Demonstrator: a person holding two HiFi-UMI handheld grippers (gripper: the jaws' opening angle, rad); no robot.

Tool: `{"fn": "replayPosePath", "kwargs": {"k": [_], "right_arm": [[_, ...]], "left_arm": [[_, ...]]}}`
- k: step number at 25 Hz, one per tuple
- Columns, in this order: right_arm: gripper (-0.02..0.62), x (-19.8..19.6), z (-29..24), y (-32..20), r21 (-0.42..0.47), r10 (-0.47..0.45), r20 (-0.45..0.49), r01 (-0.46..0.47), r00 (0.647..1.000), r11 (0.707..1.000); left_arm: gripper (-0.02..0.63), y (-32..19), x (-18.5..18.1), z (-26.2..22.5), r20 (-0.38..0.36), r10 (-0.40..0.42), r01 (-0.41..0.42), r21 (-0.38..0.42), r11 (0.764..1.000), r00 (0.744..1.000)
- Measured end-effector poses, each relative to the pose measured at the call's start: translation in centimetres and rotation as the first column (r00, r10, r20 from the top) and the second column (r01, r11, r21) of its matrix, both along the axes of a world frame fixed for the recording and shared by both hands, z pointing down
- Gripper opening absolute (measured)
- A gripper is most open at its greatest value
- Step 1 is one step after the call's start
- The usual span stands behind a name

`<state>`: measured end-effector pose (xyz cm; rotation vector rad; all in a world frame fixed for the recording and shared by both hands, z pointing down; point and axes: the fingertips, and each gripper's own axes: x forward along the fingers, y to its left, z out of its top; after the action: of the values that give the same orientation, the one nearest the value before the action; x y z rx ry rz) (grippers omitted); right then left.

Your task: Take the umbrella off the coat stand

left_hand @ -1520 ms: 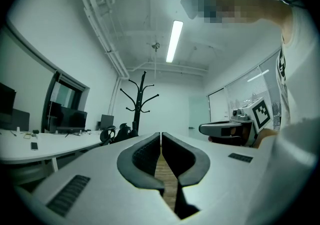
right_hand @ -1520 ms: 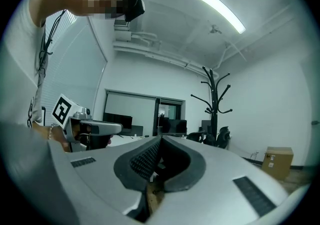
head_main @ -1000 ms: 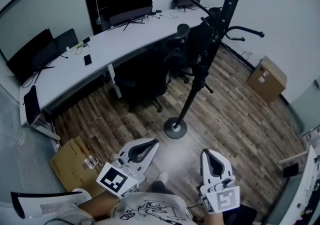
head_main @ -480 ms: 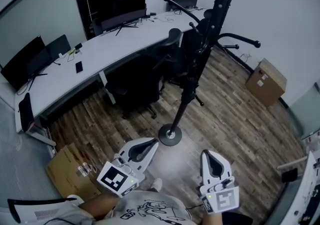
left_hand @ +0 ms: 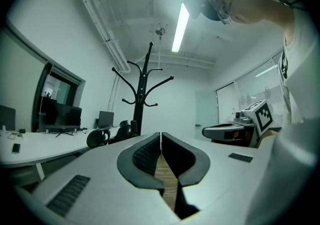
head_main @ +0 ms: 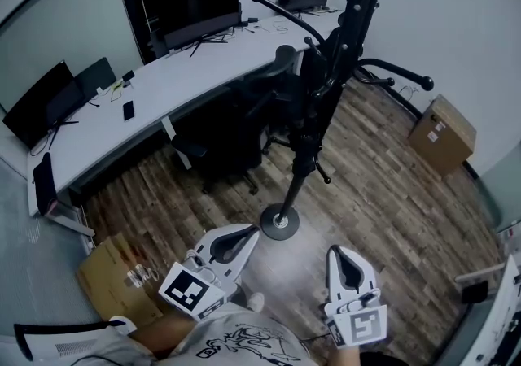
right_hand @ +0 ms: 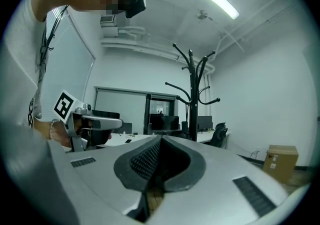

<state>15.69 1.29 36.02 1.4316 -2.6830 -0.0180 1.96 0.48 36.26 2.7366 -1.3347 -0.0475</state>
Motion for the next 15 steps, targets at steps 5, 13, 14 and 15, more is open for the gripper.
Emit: {"fn": "replayPosePath", "kwargs": {"k": [5, 13, 14, 15], "right_arm": [[0.009, 0.2, 0.0, -2.4, 0.000, 0.013, 0.000, -0.013, 1.000, 1.000], [0.009, -1.0, 0.2, -6.7, 0.006, 0.044, -0.007, -0.044, 0.999, 0.999], [0.009, -1.4, 0.2, -7.3, 0.005, 0.049, -0.009, -0.049, 0.999, 0.999], [0.009, -1.7, 0.2, -7.9, 0.006, 0.054, -0.012, -0.054, 0.998, 0.999]], "left_arm": [[0.029, -2.6, -0.3, 0.1, 0.001, -0.005, 0.005, -0.001, 1.000, 1.000], [0.029, -7.4, -1.9, -0.3, -0.003, 0.008, -0.008, 0.019, 1.000, 1.000], [0.029, -8.0, -2.2, -0.4, -0.004, 0.011, -0.010, 0.020, 1.000, 1.000], [0.029, -8.7, -2.6, -0.4, -0.005, 0.014, -0.014, 0.021, 1.000, 1.000]]}}
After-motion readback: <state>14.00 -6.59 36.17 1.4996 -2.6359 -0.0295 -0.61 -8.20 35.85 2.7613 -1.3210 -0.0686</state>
